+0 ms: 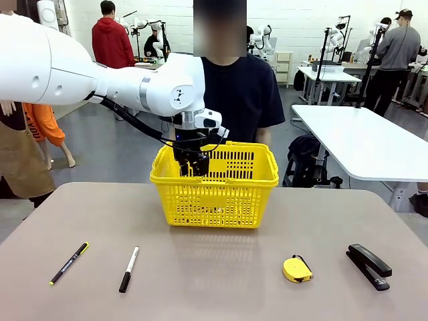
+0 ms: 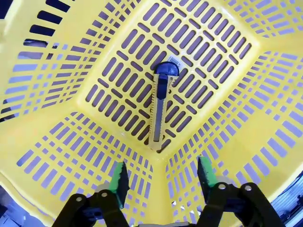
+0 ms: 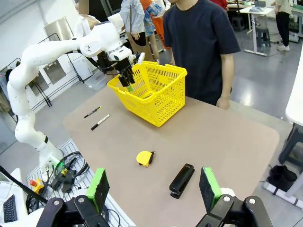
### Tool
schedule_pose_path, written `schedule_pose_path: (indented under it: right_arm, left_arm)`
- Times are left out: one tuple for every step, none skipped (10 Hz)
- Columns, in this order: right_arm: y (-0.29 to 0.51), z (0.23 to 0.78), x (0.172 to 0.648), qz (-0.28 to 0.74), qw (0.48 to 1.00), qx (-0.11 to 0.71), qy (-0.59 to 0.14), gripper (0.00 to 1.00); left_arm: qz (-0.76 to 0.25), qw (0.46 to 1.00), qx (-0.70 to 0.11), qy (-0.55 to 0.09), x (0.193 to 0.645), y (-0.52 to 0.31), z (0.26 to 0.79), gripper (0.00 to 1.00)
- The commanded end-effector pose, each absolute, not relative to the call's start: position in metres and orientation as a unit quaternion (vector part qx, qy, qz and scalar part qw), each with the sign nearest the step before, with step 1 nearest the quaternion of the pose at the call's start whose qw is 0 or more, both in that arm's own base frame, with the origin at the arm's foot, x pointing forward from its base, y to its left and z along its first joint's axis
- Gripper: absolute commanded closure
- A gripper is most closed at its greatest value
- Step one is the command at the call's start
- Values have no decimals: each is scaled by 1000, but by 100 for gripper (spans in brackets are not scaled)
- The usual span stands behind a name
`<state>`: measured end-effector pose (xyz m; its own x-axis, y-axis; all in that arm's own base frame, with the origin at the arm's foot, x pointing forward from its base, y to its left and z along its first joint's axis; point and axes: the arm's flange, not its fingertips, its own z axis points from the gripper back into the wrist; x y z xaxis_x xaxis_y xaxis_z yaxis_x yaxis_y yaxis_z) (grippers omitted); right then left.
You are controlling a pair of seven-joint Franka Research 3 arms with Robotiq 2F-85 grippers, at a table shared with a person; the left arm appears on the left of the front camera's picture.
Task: Place the items the person wants into the basket.
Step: Pick up the item the person points to and place it in the Market Basket.
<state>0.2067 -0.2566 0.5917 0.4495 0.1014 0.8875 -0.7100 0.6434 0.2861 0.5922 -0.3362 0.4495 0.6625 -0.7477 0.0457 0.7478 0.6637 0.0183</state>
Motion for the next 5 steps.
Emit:
schedule_pose_path:
  right_arm:
    - [-258, 593, 209, 263, 772, 337, -470, 0]
    - [-258, 593, 209, 263, 772, 337, -470, 0]
    - [-258, 593, 209, 263, 772, 337, -470, 0]
    - [-258, 593, 209, 263, 772, 337, -470, 0]
    - [-258, 593, 209, 263, 772, 337, -470, 0]
  left_arm:
    - [-407, 913, -12, -25, 588, -332, 459, 0]
    - [-407, 913, -12, -26, 588, -332, 460, 0]
    - [-405, 914, -13, -25, 589, -331, 460, 0]
    - [-402, 915, -15, -21, 590, -331, 461, 0]
    - [-402, 915, -20, -18, 589, -331, 464, 0]
